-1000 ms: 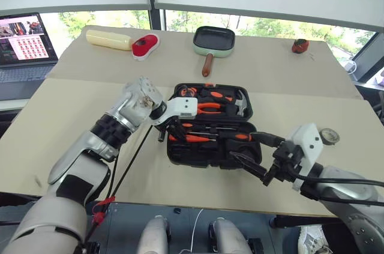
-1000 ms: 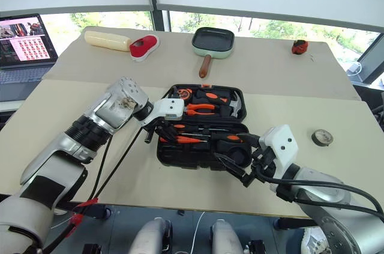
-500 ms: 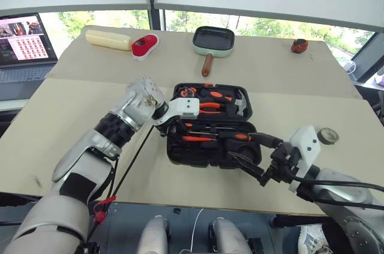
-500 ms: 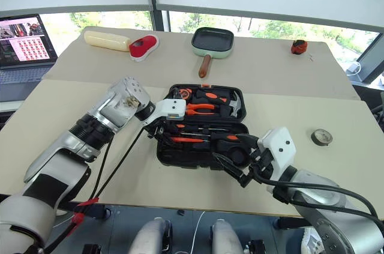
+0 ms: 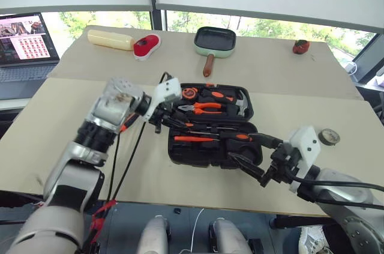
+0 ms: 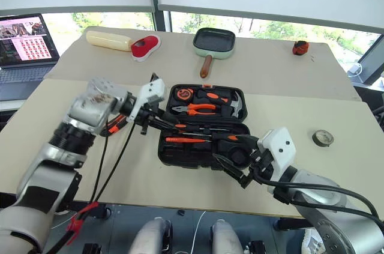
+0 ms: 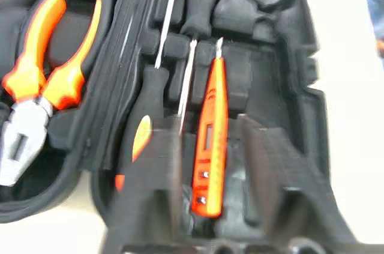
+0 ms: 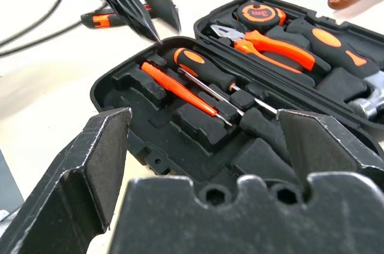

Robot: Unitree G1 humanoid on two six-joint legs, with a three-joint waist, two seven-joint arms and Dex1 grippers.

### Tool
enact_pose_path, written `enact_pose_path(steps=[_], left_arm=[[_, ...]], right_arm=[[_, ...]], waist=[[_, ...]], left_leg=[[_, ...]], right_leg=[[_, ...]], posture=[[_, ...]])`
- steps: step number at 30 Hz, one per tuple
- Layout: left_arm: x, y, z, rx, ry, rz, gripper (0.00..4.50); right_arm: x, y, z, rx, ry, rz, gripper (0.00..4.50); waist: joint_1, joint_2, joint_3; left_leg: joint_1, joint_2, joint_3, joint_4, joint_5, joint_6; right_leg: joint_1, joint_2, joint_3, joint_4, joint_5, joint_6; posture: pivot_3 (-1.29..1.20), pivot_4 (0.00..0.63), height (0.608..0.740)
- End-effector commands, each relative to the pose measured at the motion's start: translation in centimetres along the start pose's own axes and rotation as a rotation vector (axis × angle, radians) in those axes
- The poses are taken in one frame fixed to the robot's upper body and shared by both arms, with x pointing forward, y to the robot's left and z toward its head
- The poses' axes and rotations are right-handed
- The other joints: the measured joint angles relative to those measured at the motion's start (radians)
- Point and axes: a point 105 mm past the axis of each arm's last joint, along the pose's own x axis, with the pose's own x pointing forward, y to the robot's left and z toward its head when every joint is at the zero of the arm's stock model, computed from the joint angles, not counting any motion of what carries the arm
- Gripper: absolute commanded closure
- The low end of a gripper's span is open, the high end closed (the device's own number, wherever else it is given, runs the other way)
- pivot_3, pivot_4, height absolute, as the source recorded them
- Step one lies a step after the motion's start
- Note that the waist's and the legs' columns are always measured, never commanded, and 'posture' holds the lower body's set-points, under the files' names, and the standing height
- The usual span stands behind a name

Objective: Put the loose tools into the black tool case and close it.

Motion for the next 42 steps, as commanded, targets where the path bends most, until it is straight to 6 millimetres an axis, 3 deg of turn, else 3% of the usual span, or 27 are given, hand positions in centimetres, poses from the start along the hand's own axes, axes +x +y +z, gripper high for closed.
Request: enact_pose_path(steps=[1, 8, 18, 22, 26, 29, 33, 37, 40, 42], left_arm=[[0.8, -0.2, 1.1, 0.035, -0.129, 0.032, 4.46], [2.4, 0.4, -0.4, -0.024, -0.141, 0.104, 4.46], [2.9, -1.1, -3.1, -0.044, -0.074, 0.074, 4.46], [3.0, -1.3, -5.0, -0.01, -0.025, 0.094, 4.46], [2.8, -0.9, -5.2, 0.001, -0.029, 0.122, 4.46], [2.1, -0.2, -3.6, 0.021, -0.099, 0.154, 4.46], [0.0, 0.0, -1.0, 0.063, -0.225, 0.19, 4.46], [-4.2, -0.2, 0.7, 0.041, -0.353, 0.29, 4.46], [-8.3, -0.3, -0.4, -0.038, -0.379, 0.454, 4.46], [-10.9, -0.5, -2.5, -0.116, -0.356, 0.589, 3.97]], right_arm=[[-0.3, -0.1, 0.9, -0.026, -0.021, 0.002, 0.0], [-0.6, -0.2, 0.8, -0.028, -0.002, 0.004, 0.0], [-0.4, -0.3, 0.5, -0.017, 0.006, -0.001, 0.0], [-0.3, -0.3, 0.4, -0.007, 0.002, -0.001, 0.0], [-0.1, -0.4, 0.4, -0.004, 0.001, -0.001, 0.0], [-0.1, -0.5, 0.4, -0.004, -0.001, 0.002, 0.0], [0.2, -0.6, 0.6, -0.013, -0.003, 0.014, 0.0], [0.6, -0.8, 0.9, -0.051, 0.004, 0.054, 0.0], [1.2, -1.0, 1.3, -0.088, 0.013, 0.1, 0.0], [1.7, -1.2, 1.7, -0.104, 0.012, 0.136, 0.0]], waist=[[0.001, 0.0, 0.0], [0.001, 0.0, 0.0], [0.0, 0.0, 0.0], [0.0, 0.0, -0.002], [0.0, 0.0, -0.004], [0.0, 0.0, -0.004], [0.0, 0.0, -0.004], [-0.007, 0.0, -0.004], [-0.019, 0.0, -0.003], [-0.023, 0.0, -0.003]], left_leg=[[0.0, 0.0, 0.0, 0.0, 0.0, 0.0], [0.0, 0.0, 0.0, 0.0, 0.0, 0.0], [0.0, 0.0, 0.0, 0.0, 0.0, 0.0], [0.001, 0.0, 0.0, 0.0, 0.0, 0.0], [0.003, 0.0, 0.0, 0.0, 0.0, 0.0], [0.006, 0.0, 0.0, 0.0, 0.0, 0.0], [0.01, 0.0, 0.0, 0.0, 0.0, 0.0], [0.01, 0.001, 0.0, -0.001, 0.0, 0.0], [0.01, 0.002, 0.0, -0.001, 0.0, 0.0], [0.012, 0.003, -0.001, -0.003, 0.0, 0.0]], right_leg=[[0.0, 0.0, 0.0, 0.0, 0.0, 0.0], [0.0, 0.0, 0.0, 0.0, 0.0, 0.0], [0.0, 0.0, 0.0, 0.0, 0.0, 0.0], [0.001, 0.0, 0.0, 0.0, 0.0, 0.0], [0.003, 0.0, 0.0, 0.0, 0.0, 0.0], [0.007, 0.0, 0.0, 0.0, 0.0, 0.0], [0.011, 0.0, 0.0, -0.001, 0.0, 0.0], [0.011, 0.0, 0.0, -0.001, 0.0, 0.0], [0.011, 0.001, 0.0, -0.001, 0.0, 0.0], [0.011, 0.001, 0.001, -0.002, 0.0, 0.0]], posture=[[0.0, 0.15, 0.74], [0.0, 0.15, 0.74], [0.0, 0.15, 0.74], [0.0, 0.15, 0.74], [0.0, 0.15, 0.74], [0.0, 0.15, 0.74], [0.0, 0.15, 0.74], [0.0, 0.15, 0.74], [0.0, 0.15, 0.74], [0.0, 0.15, 0.74]])
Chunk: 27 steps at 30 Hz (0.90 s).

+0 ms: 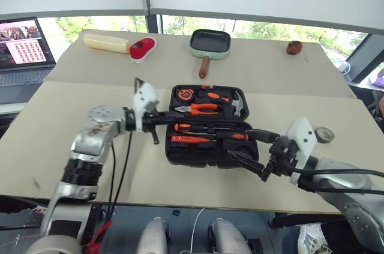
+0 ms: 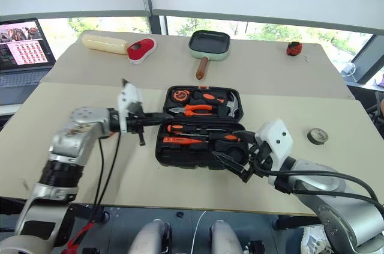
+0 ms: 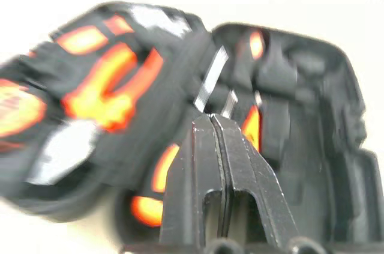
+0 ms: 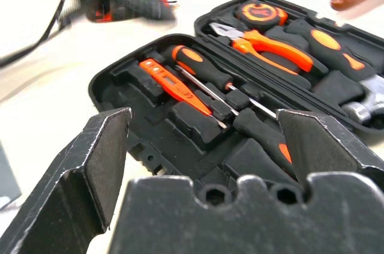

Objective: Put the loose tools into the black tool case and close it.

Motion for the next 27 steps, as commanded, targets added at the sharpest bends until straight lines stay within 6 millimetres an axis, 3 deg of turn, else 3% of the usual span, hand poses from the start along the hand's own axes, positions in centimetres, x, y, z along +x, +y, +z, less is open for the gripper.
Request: enact_pose_path(steps=[1, 7, 9, 11, 15, 18, 27], left_arm=[[-5.5, 1.8, -0.8, -0.064, 0.017, 0.266, 3.81], [-13.9, 2.3, -5.9, -0.137, 0.168, 0.586, 1.53], [-15.5, 2.2, -6.8, -0.159, 0.195, 0.633, 0.68], [-15.8, 2.0, -7.0, -0.148, 0.213, 0.626, 0.07], [-14.9, 2.4, -6.4, -0.113, 0.213, 0.581, 0.07], [-13.0, 3.6, -6.3, -0.077, 0.244, 0.504, 0.07], [-8.7, 7.0, -8.6, -0.093, 0.389, 0.41, 0.07]], right_arm=[[0.7, -0.2, 1.4, -0.068, -0.03, 0.064, 0.0], [2.2, 0.3, 2.2, -0.102, -0.034, 0.197, 0.0], [2.7, 0.4, 2.4, -0.109, -0.037, 0.237, 0.0], [3.1, 0.5, 2.4, -0.114, -0.038, 0.259, 0.0], [3.3, 0.5, 2.5, -0.117, -0.042, 0.272, 0.0], [3.1, 1.0, 2.6, -0.114, -0.047, 0.279, 0.0], [2.3, 2.1, 2.8, -0.123, -0.061, 0.242, 0.0]], waist=[[-0.004, 0.0, 0.0], [0.007, -0.002, 0.001], [0.017, -0.003, 0.002], [0.027, -0.003, 0.002], [0.037, -0.003, 0.002], [0.039, -0.003, 0.002], [0.026, -0.003, 0.002]], left_leg=[[0.001, 0.0, 0.0, -0.001, 0.0, 0.0], [0.005, 0.001, 0.002, -0.005, 0.0, 0.0], [0.005, 0.001, 0.003, -0.005, 0.0, 0.0], [0.005, 0.002, 0.005, -0.005, 0.0, -0.001], [0.005, 0.002, 0.006, -0.005, 0.0, -0.001], [0.004, 0.002, 0.006, -0.005, 0.0, -0.001], [0.002, 0.002, 0.007, -0.007, 0.0, -0.001]], right_leg=[[0.0, 0.0, 0.0, 0.0, 0.0, 0.0], [0.002, -0.001, 0.0, -0.002, 0.0, -0.001], [0.002, -0.002, -0.001, -0.003, 0.0, -0.001], [0.002, -0.003, -0.002, -0.004, 0.0, -0.001], [0.003, -0.003, -0.002, -0.007, 0.0, -0.002], [0.002, -0.003, -0.003, -0.006, 0.0, -0.002], [0.0, 0.0, -0.002, -0.006, 0.0, -0.003]], posture=[[0.0, 0.15, 0.74], [0.0, 0.15, 0.74], [0.0, 0.15, 0.74], [0.0, 0.15, 0.74], [0.0, 0.15, 0.74], [0.0, 0.15, 0.74], [0.0, 0.15, 0.74]])
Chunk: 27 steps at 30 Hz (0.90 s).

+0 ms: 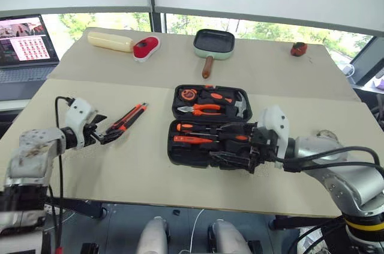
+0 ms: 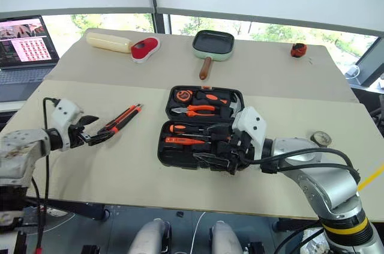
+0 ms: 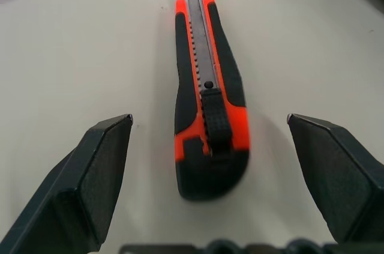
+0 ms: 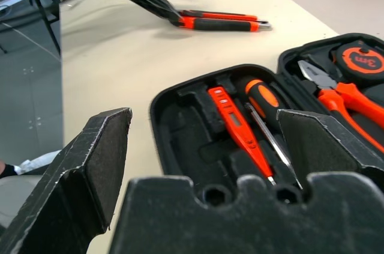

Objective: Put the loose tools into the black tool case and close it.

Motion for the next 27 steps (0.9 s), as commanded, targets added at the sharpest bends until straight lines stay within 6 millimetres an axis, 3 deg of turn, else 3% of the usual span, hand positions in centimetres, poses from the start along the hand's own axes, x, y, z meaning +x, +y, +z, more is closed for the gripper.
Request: enact_pose_path(steps=[1, 5, 9, 13, 16, 17, 19, 20, 23, 27], left_arm=[[1.3, 0.5, 0.0, 0.02, 0.04, -0.013, 0.07], [2.5, 0.2, -0.8, 0.01, 0.093, -0.057, 0.07], [2.7, 0.0, -0.8, 0.015, 0.086, -0.081, 1.13], [2.8, -0.5, 0.5, 0.021, 0.018, -0.089, 2.68], [2.6, -0.9, 3.5, 0.044, -0.102, -0.099, 2.72], [2.3, -1.6, 5.3, 0.064, -0.175, -0.139, 2.72], [0.9, -4.9, 10.1, 0.121, -0.331, -0.333, 2.72], [0.4, -6.4, 11.3, 0.173, -0.349, -0.411, 2.72], [0.2, -9.6, 11.7, 0.331, -0.286, -0.571, 2.72], [0.9, -12.8, 10.8, 0.517, -0.199, -0.746, 2.72]], right_arm=[[-0.5, 0.3, 1.2, -0.049, -0.031, -0.042, 0.0], [-0.6, 0.5, 1.1, -0.051, -0.028, -0.062, 0.0], [-0.6, 0.3, 1.1, -0.05, -0.03, -0.08, 0.0], [-0.7, 0.1, 1.0, -0.046, -0.032, -0.099, 0.0], [-1.0, -0.1, 0.9, -0.047, -0.027, -0.115, 0.0], [-1.1, -0.1, 0.9, -0.046, -0.024, -0.121, 0.0], [-2.0, -0.1, 0.2, -0.028, 0.002, -0.139, 0.0], [-2.4, -0.1, -0.1, -0.021, 0.02, -0.145, 0.0], [-3.7, 0.3, -1.4, 0.003, 0.075, -0.156, 0.0], [-5.1, 0.7, -2.4, 0.032, 0.113, -0.183, 0.0]], waist=[[-0.003, 0.0, 0.0], [0.0, 0.0, 0.0], [0.001, 0.0, 0.0], [0.002, 0.0, 0.0], [0.006, 0.0, 0.0], [0.008, -0.001, 0.0], [0.01, -0.003, 0.001], [0.011, -0.004, 0.001], [0.01, -0.003, 0.001], [0.001, 0.002, -0.002]], left_leg=[[-0.001, 0.0, 0.0, 0.0, 0.0, 0.0], [-0.002, 0.0, 0.0, 0.0, 0.0, 0.0], [-0.002, 0.0, 0.0, 0.0, 0.0, 0.0], [-0.002, 0.0, 0.0, 0.0, 0.0, 0.0], [-0.002, 0.0, 0.0, 0.0, 0.0, 0.0], [-0.003, -0.001, -0.001, 0.0, 0.0, 0.0], [-0.005, -0.001, -0.001, 0.001, 0.0, 0.0], [-0.009, -0.001, -0.002, 0.002, 0.0, 0.0], [-0.018, -0.002, -0.003, 0.006, 0.0, 0.0], [-0.013, -0.002, -0.002, 0.006, 0.0, 0.001]], right_leg=[[-0.001, 0.0, 0.0, 0.0, 0.0, 0.0], [-0.002, 0.0, 0.0, 0.0, 0.0, 0.0], [-0.002, 0.0, 0.0, 0.001, 0.0, 0.0], [-0.001, 0.0, 0.0, 0.001, 0.0, 0.0], [-0.001, 0.0, 0.0, 0.0, 0.0, 0.0], [-0.002, 0.0, 0.0, 0.0, 0.0, 0.0], [-0.003, 0.0, -0.001, 0.0, 0.0, 0.001], [-0.006, 0.0, -0.002, 0.001, 0.0, 0.001], [-0.013, -0.001, -0.001, 0.002, 0.001, 0.002], [-0.01, 0.0, 0.001, 0.001, 0.001, 0.003]], posture=[[0.0, 0.15, 0.74], [0.0, 0.15, 0.74], [0.0, 0.15, 0.74], [0.0, 0.15, 0.74], [0.0, 0.15, 0.74], [0.0, 0.15, 0.74], [0.0, 0.15, 0.74], [0.0, 0.15, 0.74], [0.0, 0.15, 0.74], [0.0, 0.15, 0.74]])
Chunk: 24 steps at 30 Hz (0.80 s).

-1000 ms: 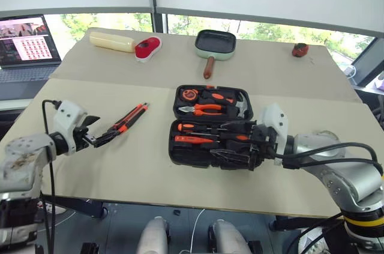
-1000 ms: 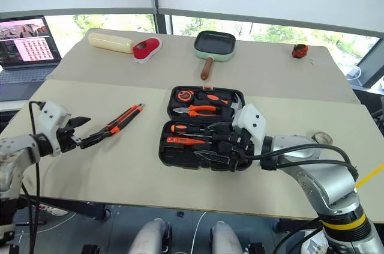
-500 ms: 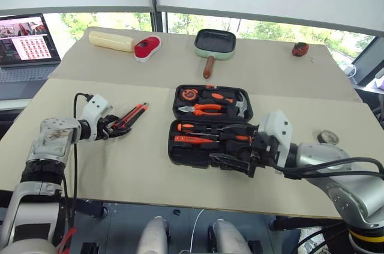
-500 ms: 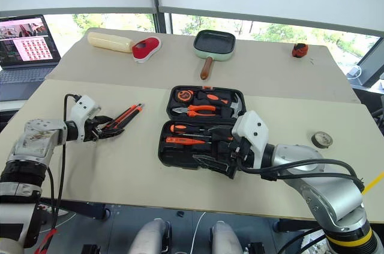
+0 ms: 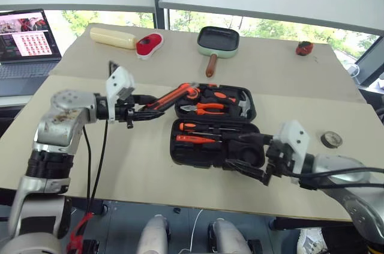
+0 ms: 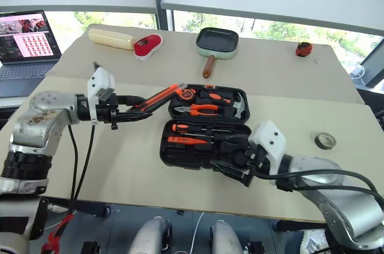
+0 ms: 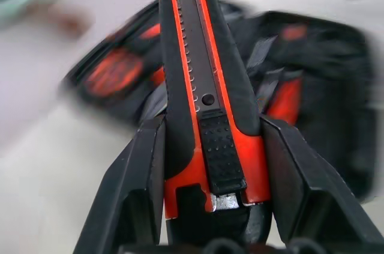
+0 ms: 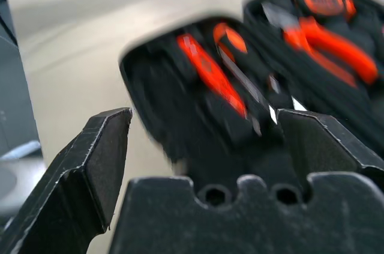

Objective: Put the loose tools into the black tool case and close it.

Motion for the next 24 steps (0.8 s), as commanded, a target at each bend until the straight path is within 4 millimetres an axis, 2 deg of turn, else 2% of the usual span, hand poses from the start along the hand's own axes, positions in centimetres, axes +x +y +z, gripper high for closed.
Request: enact_pose_path(steps=[1, 6, 9, 16, 21, 24], left_arm=[[1.7, -1.9, -0.4, 0.1, 0.069, -0.167, 2.72], [5.1, -2.6, -2.5, 0.203, 0.191, -0.331, 2.72], [6.7, -3.0, -3.0, 0.205, 0.205, -0.375, 2.72], [7.8, -4.1, -3.3, 0.208, 0.216, -0.423, 2.72], [8.8, -3.5, -3.7, 0.186, 0.249, -0.384, 2.72], [9.1, -3.5, -3.2, 0.146, 0.221, -0.384, 2.72]], right_arm=[[-1.0, 0.4, 0.9, -0.041, -0.029, -0.011, 0.0], [-1.2, 0.8, 0.6, -0.008, -0.045, -0.064, 0.0], [-1.2, 1.1, 0.5, 0.005, -0.056, -0.092, 0.0], [-1.4, 1.5, 0.1, 0.026, -0.064, -0.133, 0.0], [-1.5, 1.8, 0.0, 0.032, -0.07, -0.149, 0.0], [-1.5, 1.9, 0.0, 0.033, -0.071, -0.152, 0.0]], waist=[[-0.004, 0.0, 0.0], [-0.002, 0.0, 0.0], [0.003, 0.0, 0.0], [-0.001, 0.0, 0.0], [0.001, 0.0, 0.0], [0.004, 0.0, 0.0]], left_leg=[[0.0, 0.0, 0.0, 0.0, 0.0, 0.0], [0.0, 0.001, -0.001, 0.002, 0.0, 0.0], [-0.001, 0.0, -0.002, 0.003, 0.0, 0.0], [-0.002, 0.0, -0.002, 0.004, 0.0, 0.0], [-0.002, 0.0, -0.002, 0.004, 0.0, 0.0], [-0.002, -0.001, -0.002, 0.005, 0.0, 0.0]], right_leg=[[0.0, 0.0, 0.0, 0.0, 0.0, 0.0], [-0.001, 0.003, 0.0, 0.003, 0.0, 0.0], [-0.001, 0.002, 0.001, 0.003, 0.0, 0.0], [-0.002, 0.002, 0.001, 0.003, 0.0, 0.001], [-0.001, 0.002, 0.001, 0.003, 0.0, 0.001], [0.0, 0.001, 0.0, 0.003, 0.0, 0.001]], posture=[[0.0, 0.15, 0.74], [0.0, 0.15, 0.74], [0.0, 0.15, 0.74], [0.0, 0.15, 0.74], [0.0, 0.15, 0.74], [0.0, 0.15, 0.74]])
